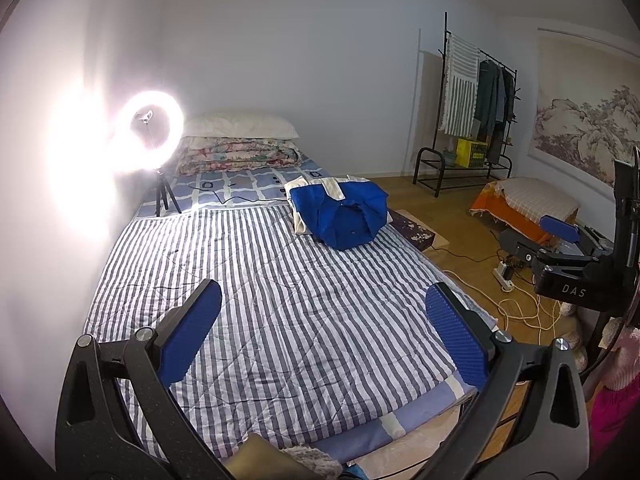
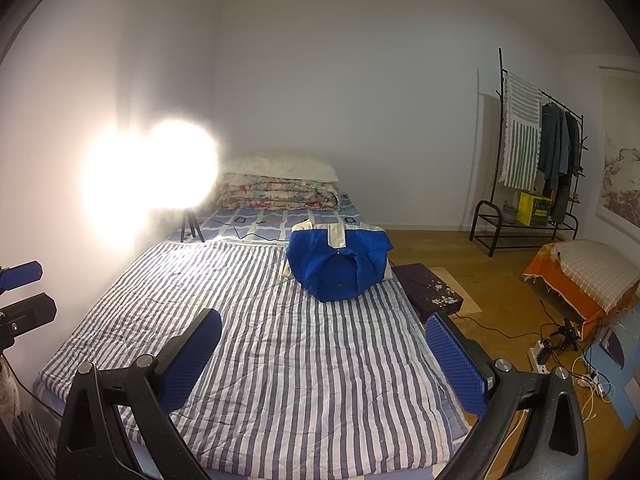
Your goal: Fold large clothes
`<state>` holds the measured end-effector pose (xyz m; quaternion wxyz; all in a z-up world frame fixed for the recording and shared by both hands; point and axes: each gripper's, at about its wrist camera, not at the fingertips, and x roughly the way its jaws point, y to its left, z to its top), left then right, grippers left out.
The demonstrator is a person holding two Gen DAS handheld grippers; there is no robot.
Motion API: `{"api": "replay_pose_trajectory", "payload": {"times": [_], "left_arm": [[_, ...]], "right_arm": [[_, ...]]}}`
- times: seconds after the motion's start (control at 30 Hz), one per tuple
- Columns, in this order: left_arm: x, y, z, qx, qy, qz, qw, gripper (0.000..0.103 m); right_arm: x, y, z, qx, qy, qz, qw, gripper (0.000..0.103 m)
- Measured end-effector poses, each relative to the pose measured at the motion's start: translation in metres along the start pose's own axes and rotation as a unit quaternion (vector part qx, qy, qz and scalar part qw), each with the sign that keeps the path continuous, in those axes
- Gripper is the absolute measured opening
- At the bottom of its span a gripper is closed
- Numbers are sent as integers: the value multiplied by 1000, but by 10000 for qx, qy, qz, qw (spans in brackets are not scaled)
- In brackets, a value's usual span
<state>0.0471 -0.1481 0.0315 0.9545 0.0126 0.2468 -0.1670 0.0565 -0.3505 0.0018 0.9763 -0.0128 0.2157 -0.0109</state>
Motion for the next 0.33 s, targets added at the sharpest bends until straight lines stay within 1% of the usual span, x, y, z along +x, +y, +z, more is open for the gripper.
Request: {"api": "replay_pose_trajectory", "payload": {"times": [0.23, 0.33], "left_arm": [[1, 3, -2, 21, -73, 66, 9999, 103], [5, 5, -4, 32, -45, 100, 9999, 103]], "right_arm": [[2, 1, -2, -38, 36, 33, 10000, 103], [4, 1, -4, -36, 72, 54, 10000, 103]]}}
